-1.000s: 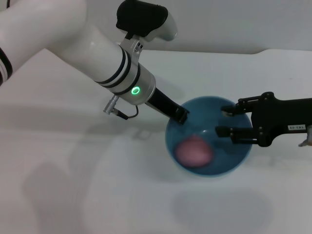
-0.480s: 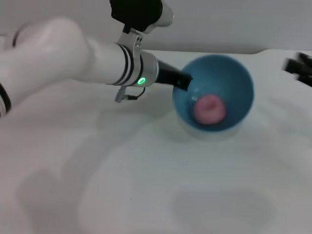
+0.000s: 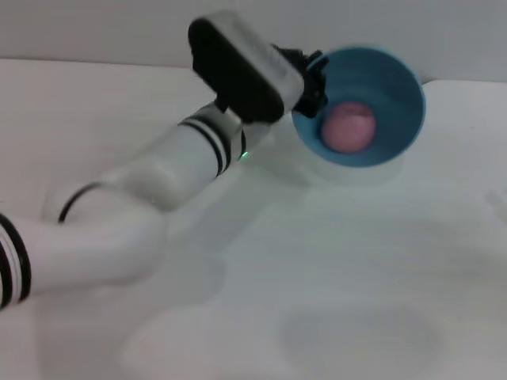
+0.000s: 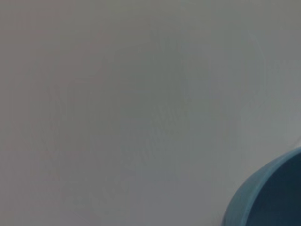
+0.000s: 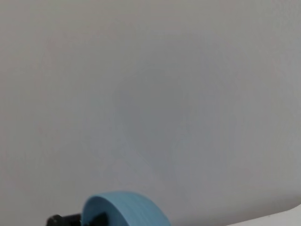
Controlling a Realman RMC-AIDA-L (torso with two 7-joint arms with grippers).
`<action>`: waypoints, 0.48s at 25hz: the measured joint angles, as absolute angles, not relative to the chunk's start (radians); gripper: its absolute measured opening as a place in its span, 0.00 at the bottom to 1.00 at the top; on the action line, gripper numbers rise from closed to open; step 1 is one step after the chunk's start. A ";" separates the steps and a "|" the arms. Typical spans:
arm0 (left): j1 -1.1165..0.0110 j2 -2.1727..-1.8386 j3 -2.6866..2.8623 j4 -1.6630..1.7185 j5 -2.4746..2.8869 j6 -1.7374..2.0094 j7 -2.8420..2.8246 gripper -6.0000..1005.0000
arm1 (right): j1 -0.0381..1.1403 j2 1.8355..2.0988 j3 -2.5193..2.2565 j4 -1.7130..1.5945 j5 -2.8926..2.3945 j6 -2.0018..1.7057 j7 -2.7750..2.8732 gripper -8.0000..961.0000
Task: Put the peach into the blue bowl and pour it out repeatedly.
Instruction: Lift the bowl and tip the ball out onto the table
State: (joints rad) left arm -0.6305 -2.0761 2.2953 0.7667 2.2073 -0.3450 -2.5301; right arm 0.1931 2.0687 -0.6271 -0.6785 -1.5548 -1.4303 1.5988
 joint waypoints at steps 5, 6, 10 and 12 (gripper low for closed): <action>-0.636 -2.078 2.434 0.664 2.208 -0.606 -2.451 0.01 | 0.208 2.069 -0.627 -0.675 -1.554 -1.431 1.598 0.55; -0.638 -2.079 2.452 0.651 2.208 -0.626 -2.428 0.01 | 0.213 2.069 -0.628 -0.675 -1.554 -1.431 1.598 0.55; -0.638 -2.079 2.527 0.616 2.209 -0.703 -2.271 0.01 | 0.227 2.069 -0.633 -0.673 -1.554 -1.427 1.593 0.54; -0.635 -2.078 2.546 0.613 2.209 -0.718 -2.212 0.01 | 0.233 2.069 -0.633 -0.663 -1.555 -1.424 1.582 0.54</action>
State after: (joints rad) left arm -0.6350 -2.0785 2.5455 0.6130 2.2089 -0.7177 -2.2119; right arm 0.2331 2.0694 -0.6330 -0.6631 -1.5551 -1.4242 1.5822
